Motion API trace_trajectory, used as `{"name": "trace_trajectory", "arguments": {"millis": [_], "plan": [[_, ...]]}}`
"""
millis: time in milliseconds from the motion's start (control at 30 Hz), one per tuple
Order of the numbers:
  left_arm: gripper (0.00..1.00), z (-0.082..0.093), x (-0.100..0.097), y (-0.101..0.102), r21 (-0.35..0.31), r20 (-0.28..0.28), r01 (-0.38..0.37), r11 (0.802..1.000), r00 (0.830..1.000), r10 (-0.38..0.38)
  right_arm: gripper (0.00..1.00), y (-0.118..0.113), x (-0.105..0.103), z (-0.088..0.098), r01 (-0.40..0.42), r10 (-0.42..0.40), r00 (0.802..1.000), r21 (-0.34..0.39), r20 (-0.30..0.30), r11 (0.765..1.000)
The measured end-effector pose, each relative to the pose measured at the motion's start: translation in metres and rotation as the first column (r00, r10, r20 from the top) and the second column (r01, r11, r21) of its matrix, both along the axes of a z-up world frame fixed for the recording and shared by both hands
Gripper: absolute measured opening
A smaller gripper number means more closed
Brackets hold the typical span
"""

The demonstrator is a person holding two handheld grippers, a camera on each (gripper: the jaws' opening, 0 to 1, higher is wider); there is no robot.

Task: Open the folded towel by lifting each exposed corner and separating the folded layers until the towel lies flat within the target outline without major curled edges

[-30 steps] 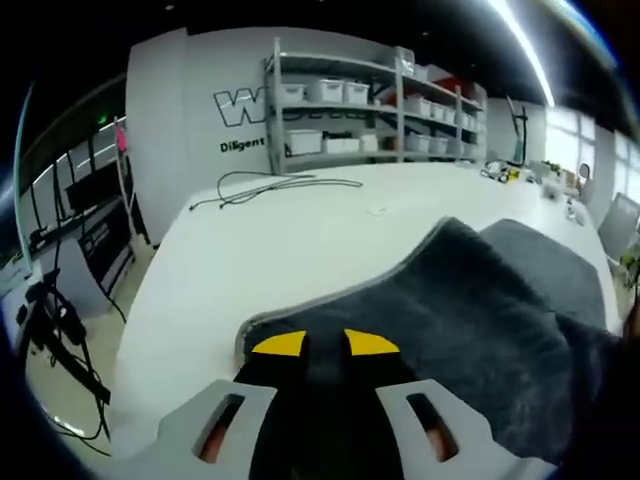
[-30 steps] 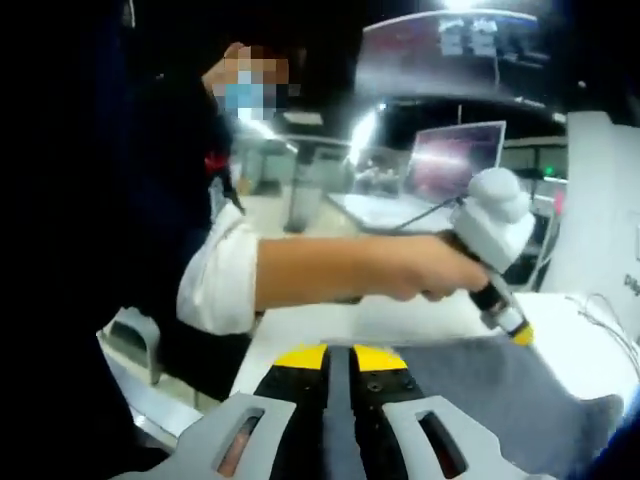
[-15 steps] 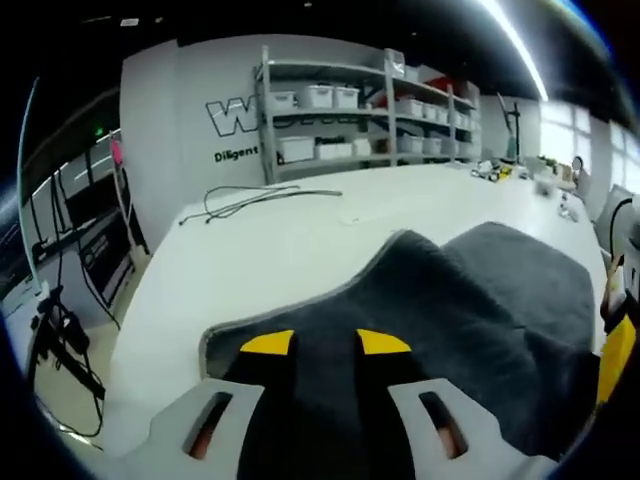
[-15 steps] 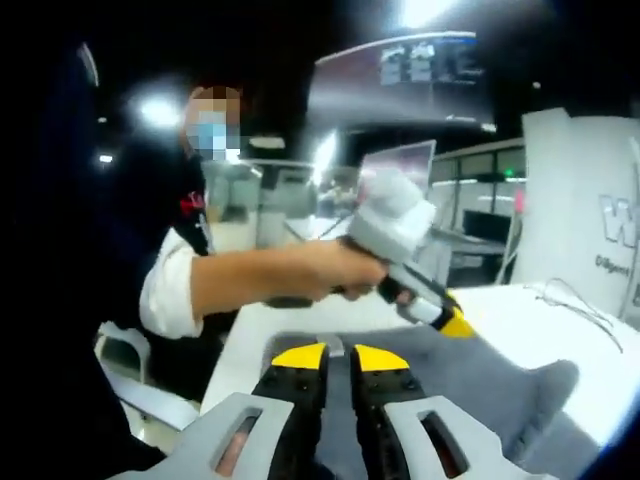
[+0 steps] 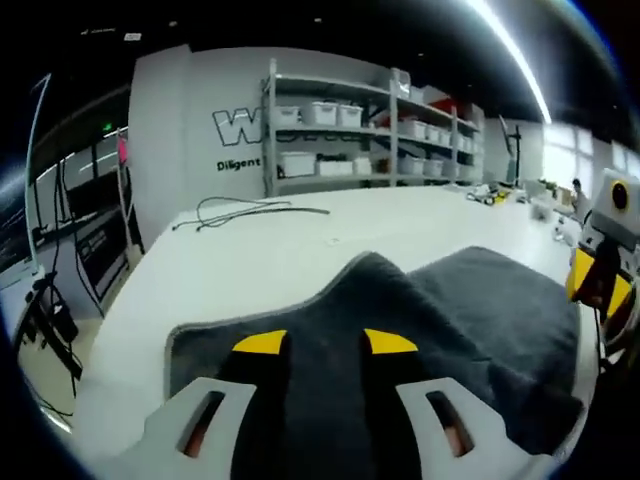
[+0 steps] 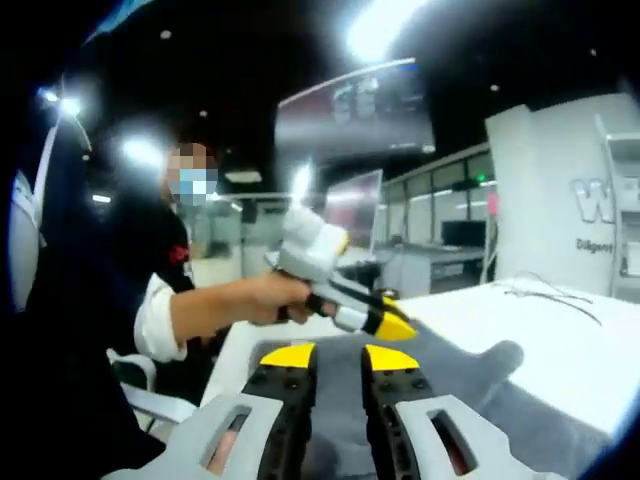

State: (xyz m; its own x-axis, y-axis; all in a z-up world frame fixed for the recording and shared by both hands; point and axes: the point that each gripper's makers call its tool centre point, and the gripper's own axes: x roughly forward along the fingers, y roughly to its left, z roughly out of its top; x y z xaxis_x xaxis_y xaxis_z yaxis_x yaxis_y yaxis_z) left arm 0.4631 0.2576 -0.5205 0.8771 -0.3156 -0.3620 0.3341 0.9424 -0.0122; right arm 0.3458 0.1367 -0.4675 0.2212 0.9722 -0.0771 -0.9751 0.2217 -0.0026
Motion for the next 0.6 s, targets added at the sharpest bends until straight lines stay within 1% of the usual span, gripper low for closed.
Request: {"name": "trace_trajectory", "arguments": {"millis": [33,67,133,167,233,267,300,333,367,467,600], "plan": [[0.28,-0.001,-0.001,-0.004,-0.006,-0.001,0.008,1.000,1.000,-0.008,0.17,-0.005,0.002,0.002,0.004,-0.004,1.000,0.006,0.018,1.000],[0.28,-0.001,-0.003,-0.007,-0.009,0.001,0.014,1.000,1.000,-0.014,0.17,-0.011,0.004,0.004,0.007,-0.007,1.000,0.015,0.024,1.000],[0.28,-0.001,-0.005,-0.014,-0.017,0.013,0.020,1.000,1.000,-0.020,0.17,-0.022,0.008,0.007,0.014,-0.014,1.000,0.032,0.014,0.999],[0.29,-0.001,-0.007,-0.020,-0.021,0.015,0.035,0.999,0.999,-0.035,0.18,-0.027,0.011,0.007,0.024,-0.024,1.000,0.034,0.006,0.999],[0.29,0.001,-0.011,-0.027,-0.030,0.022,0.040,0.999,0.999,-0.039,0.19,-0.038,0.018,0.006,0.050,-0.051,0.999,0.036,0.006,0.998],[0.30,0.003,-0.012,-0.031,-0.035,0.031,0.046,0.998,0.999,-0.045,0.19,-0.043,0.020,0.006,0.056,-0.056,0.998,0.035,0.008,0.998],[0.32,0.007,-0.013,-0.037,-0.056,0.052,0.050,0.997,0.998,-0.047,0.20,-0.048,0.022,0.006,0.061,-0.061,0.998,0.031,0.010,0.998],[0.33,0.007,-0.016,-0.043,-0.084,0.051,0.052,0.995,0.998,-0.047,0.21,-0.053,0.024,0.005,0.065,-0.065,0.998,0.028,0.009,0.997],[0.34,0.007,-0.018,-0.049,-0.093,0.050,0.062,0.994,0.997,-0.058,0.21,-0.059,0.027,0.006,0.075,-0.075,0.997,0.030,0.007,0.997],[0.34,0.007,-0.024,-0.062,-0.086,0.050,0.078,0.993,0.996,-0.074,0.21,-0.072,0.036,0.006,0.117,-0.118,0.993,0.025,0.011,0.993],[0.34,0.012,-0.029,-0.078,-0.113,0.062,0.103,0.988,0.993,-0.096,0.21,-0.091,0.047,0.006,0.160,-0.160,0.987,0.003,0.028,0.987]]}}
